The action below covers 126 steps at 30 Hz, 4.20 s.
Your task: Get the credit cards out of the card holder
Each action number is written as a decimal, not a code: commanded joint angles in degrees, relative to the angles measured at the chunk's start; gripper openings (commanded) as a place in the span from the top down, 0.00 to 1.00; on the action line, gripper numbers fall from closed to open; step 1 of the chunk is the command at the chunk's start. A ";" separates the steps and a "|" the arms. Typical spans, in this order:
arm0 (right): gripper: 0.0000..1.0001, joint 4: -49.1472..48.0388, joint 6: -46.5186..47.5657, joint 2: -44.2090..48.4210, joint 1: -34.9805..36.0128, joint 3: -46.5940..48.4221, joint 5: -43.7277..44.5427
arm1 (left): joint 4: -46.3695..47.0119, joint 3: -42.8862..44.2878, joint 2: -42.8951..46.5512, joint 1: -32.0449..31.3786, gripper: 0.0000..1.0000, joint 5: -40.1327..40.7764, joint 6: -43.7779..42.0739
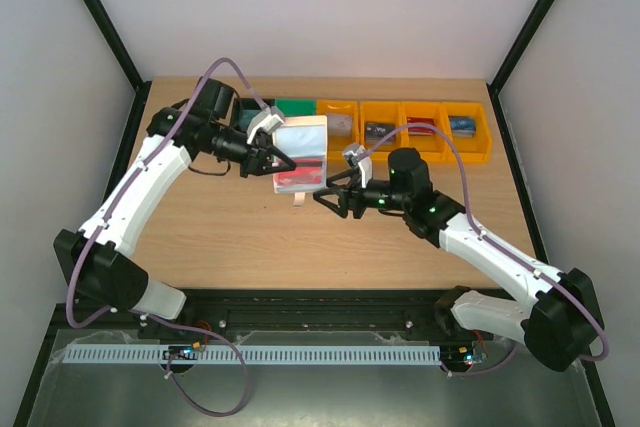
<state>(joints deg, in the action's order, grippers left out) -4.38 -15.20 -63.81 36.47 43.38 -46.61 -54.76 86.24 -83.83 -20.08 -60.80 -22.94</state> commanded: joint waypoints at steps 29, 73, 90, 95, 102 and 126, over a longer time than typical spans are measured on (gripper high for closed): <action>0.23 -7.07 -1.70 3.34 0.18 2.37 -0.80 | 2.15 -7.54 3.50 -5.31 0.98 -0.50 0.73; 0.24 9.89 -0.76 11.15 -7.90 6.86 -0.63 | 5.45 -9.68 6.83 -1.11 0.98 -1.51 4.25; 0.76 3.08 -11.13 2.84 -3.07 4.93 -4.68 | 7.48 -11.44 6.30 -1.46 0.98 -0.25 5.54; 0.76 4.20 -10.49 2.30 -2.58 3.83 -6.13 | 7.90 -11.57 6.22 -1.46 0.98 -0.20 5.94; 0.76 3.59 -10.01 0.54 -1.03 3.42 -5.54 | 7.74 -11.45 6.12 -1.46 0.98 -0.40 5.82; 0.82 -14.25 -17.50 -3.28 1.94 -0.37 -15.86 | 9.68 -14.03 4.35 -3.48 0.98 2.18 5.23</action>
<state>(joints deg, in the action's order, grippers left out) -5.04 -27.79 -67.64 36.03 44.27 -55.37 -48.80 72.75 -78.91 -22.52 -55.42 -16.97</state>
